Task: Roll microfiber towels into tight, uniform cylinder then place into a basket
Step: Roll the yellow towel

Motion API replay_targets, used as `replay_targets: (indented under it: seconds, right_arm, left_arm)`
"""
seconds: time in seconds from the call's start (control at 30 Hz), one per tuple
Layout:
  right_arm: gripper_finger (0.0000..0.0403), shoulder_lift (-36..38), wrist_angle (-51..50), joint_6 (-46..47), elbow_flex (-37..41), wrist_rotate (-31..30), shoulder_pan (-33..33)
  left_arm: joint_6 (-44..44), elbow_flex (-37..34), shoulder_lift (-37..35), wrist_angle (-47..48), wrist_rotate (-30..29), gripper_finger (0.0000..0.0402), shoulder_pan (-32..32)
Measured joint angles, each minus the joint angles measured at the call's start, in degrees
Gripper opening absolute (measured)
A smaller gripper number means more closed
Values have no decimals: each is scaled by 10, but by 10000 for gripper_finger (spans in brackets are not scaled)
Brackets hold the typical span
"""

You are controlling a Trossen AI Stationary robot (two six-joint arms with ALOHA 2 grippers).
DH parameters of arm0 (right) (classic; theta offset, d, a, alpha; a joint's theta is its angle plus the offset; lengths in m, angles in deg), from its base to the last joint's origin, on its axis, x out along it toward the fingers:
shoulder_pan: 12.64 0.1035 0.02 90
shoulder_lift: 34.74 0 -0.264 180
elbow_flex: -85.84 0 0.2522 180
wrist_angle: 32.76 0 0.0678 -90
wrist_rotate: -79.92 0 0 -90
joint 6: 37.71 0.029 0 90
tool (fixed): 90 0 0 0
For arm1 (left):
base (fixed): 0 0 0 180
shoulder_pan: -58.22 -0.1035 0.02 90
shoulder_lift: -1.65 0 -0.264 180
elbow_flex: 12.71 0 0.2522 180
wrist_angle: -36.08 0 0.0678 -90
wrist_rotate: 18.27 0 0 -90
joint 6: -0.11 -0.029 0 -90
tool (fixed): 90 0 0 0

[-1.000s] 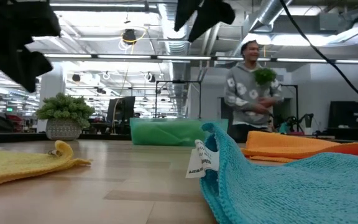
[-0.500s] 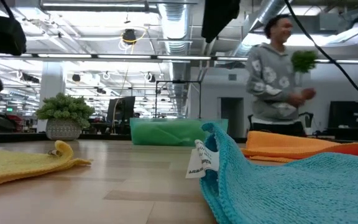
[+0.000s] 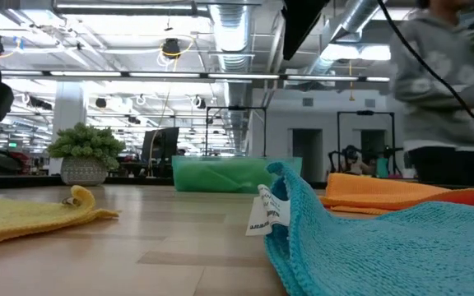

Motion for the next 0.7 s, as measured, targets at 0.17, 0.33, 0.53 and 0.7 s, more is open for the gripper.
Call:
replay_targets:
  seconds: [0.17,0.33,0.53,0.7]
  right_arm:
    - [260,0,15,7,0,0,0]
    - [260,0,30,28,0,0,-4]
    - [260,0,29,71,0,0,-9]
    - [260,0,29,105,0,0,-13]
  left_arm:
    - [-22,4,22,6,-19,153,-14]
    - [-148,-2,27,19,-124,153,-50]
    - [-306,-7,30,-4,-214,153,-124]
    - [-511,-7,48,-107,-247,153,-194]
